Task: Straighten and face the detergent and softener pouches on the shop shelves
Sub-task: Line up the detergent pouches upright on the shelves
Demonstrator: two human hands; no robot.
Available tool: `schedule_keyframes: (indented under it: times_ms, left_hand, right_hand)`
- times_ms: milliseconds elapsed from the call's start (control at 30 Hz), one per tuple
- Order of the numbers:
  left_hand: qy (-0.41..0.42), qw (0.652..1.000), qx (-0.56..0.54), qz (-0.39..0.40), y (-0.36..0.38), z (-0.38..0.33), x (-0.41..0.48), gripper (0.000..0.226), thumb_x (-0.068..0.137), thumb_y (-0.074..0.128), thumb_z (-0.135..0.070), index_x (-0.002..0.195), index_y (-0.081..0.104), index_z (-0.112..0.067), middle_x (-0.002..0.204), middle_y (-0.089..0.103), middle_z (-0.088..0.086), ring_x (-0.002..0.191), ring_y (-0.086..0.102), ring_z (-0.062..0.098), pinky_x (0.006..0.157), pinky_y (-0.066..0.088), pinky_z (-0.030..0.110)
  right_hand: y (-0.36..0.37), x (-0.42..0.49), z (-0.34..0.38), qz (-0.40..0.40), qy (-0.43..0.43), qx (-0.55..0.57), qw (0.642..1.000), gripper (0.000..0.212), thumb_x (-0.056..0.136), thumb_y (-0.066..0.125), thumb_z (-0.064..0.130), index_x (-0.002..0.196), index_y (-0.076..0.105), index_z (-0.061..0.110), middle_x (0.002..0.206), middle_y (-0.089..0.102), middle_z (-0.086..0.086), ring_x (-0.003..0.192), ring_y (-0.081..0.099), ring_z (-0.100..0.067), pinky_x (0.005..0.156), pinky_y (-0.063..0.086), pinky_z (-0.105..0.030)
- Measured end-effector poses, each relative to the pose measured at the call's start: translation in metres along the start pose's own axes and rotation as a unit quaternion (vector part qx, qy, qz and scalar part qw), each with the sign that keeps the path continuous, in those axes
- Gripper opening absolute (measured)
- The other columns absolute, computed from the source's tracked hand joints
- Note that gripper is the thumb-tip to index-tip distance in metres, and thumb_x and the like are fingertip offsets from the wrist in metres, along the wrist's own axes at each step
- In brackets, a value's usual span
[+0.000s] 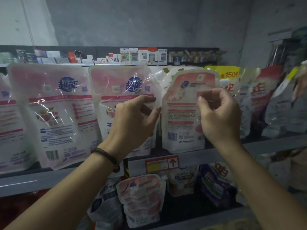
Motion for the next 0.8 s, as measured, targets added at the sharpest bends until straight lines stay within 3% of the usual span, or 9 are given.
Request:
schedule_keyframes:
  times_ms: [200, 367, 567, 700, 800]
  left_hand:
    - [-0.018, 0.999, 0.016, 0.036, 0.023, -0.004, 0.013, 0.049, 0.1, 0.073, -0.04, 0.144, 0.063, -0.021, 0.083, 0.079, -0.006, 0.053, 0.071, 0.002, 0.053, 0.063, 0.028]
    - [-0.043, 0.997, 0.016, 0.066, 0.037, -0.003, 0.015, 0.045, 0.101, 0.071, -0.04, 0.141, 0.06, -0.025, 0.077, 0.078, -0.006, 0.053, 0.07, 0.004, 0.057, 0.065, 0.039]
    - [-0.056, 0.994, 0.039, 0.085, 0.045, -0.003, 0.021, 0.037, 0.102, 0.067, -0.04, 0.136, 0.063, -0.026, 0.076, 0.078, -0.007, 0.056, 0.07, 0.002, 0.064, 0.066, 0.042]
    - [-0.082, 0.991, 0.017, 0.103, 0.053, -0.005, 0.023, 0.024, 0.106, 0.064, -0.035, 0.125, 0.065, -0.021, 0.076, 0.078, -0.004, 0.05, 0.07, 0.006, 0.049, 0.06, 0.028]
    - [-0.107, 0.989, 0.001, 0.097, 0.055, -0.002, 0.023, 0.017, 0.107, 0.062, -0.033, 0.109, 0.066, -0.017, 0.072, 0.077, 0.0, 0.048, 0.071, 0.012, 0.043, 0.054, 0.023]
  right_hand:
    - [-0.014, 0.021, -0.028, 0.012, 0.043, -0.053, 0.998, 0.031, 0.099, 0.071, 0.033, 0.127, 0.064, 0.02, 0.119, 0.069, 0.007, 0.103, 0.068, -0.013, 0.086, 0.056, -0.032]
    - [-0.017, 0.028, -0.034, 0.026, 0.022, -0.135, 0.99, 0.039, 0.101, 0.068, 0.033, 0.135, 0.063, 0.016, 0.122, 0.072, 0.003, 0.105, 0.069, -0.017, 0.083, 0.05, -0.028]
    - [-0.012, 0.029, -0.037, 0.064, -0.005, -0.212, 0.975, 0.051, 0.101, 0.063, 0.04, 0.146, 0.055, 0.017, 0.124, 0.073, -0.004, 0.107, 0.071, -0.031, 0.086, 0.06, -0.043]
    - [-0.005, 0.032, -0.042, 0.093, 0.02, -0.182, 0.979, 0.06, 0.103, 0.064, 0.04, 0.155, 0.047, 0.016, 0.124, 0.069, -0.004, 0.11, 0.067, -0.029, 0.087, 0.053, -0.036]
    - [-0.007, 0.032, -0.041, 0.079, 0.019, -0.156, 0.984, 0.059, 0.103, 0.067, 0.035, 0.154, 0.045, 0.014, 0.103, 0.062, 0.007, 0.087, 0.06, -0.016, 0.073, 0.047, -0.026]
Point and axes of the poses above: each hand's wrist, its own x-axis towards the middle knuckle, its own y-axis out of the palm, z = x × y, the point moved 8 cm from there along x, towards the middle knuckle
